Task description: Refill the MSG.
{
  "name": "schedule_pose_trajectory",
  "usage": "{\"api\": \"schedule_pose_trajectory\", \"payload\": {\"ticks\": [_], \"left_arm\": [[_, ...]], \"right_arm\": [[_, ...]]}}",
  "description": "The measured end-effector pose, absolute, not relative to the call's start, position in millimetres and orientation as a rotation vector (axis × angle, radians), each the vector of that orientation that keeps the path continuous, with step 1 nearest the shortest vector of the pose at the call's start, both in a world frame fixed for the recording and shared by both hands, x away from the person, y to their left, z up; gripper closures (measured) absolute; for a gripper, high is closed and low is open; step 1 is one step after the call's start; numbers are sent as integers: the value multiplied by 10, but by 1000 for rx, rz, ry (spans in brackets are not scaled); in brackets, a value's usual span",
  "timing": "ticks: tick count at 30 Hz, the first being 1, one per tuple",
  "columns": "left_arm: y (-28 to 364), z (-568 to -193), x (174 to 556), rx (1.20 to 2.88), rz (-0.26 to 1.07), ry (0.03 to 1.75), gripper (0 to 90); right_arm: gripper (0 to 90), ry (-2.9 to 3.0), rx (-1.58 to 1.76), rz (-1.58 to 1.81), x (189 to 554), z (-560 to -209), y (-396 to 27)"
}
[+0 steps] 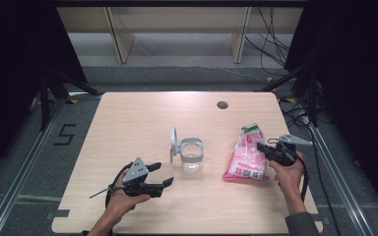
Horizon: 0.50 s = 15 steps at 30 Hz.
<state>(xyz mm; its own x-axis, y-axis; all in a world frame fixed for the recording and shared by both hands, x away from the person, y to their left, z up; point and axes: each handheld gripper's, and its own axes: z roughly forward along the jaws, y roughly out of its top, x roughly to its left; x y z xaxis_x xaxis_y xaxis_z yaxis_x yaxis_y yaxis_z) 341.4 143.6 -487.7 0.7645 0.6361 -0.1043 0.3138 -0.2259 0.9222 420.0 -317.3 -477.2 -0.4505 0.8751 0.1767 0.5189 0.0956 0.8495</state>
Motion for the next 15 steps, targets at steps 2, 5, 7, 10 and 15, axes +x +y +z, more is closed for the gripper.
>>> {"api": "schedule_pose_trajectory", "payload": {"ticks": [2,5,7,10,15], "left_arm": [[1443,-4876,3403,1835,358,731,282],[1432,-4878,3401,1834,357,732,282],[1414,-4892,3384,1841,354,733,282],[1381,-4902,3371,1854,346,721,282],[1332,-4911,3348,1853,335,714,281]], "right_arm": [[900,1995,1337,1317,4159,-4730,-3165],[900,1976,1325,1405,4070,-4650,-3106],[900,1987,1308,1407,4010,-4571,-3076],[900,1992,1229,1433,3966,-4489,-3026],[900,1995,1173,1478,3897,-4366,-2920]]}}
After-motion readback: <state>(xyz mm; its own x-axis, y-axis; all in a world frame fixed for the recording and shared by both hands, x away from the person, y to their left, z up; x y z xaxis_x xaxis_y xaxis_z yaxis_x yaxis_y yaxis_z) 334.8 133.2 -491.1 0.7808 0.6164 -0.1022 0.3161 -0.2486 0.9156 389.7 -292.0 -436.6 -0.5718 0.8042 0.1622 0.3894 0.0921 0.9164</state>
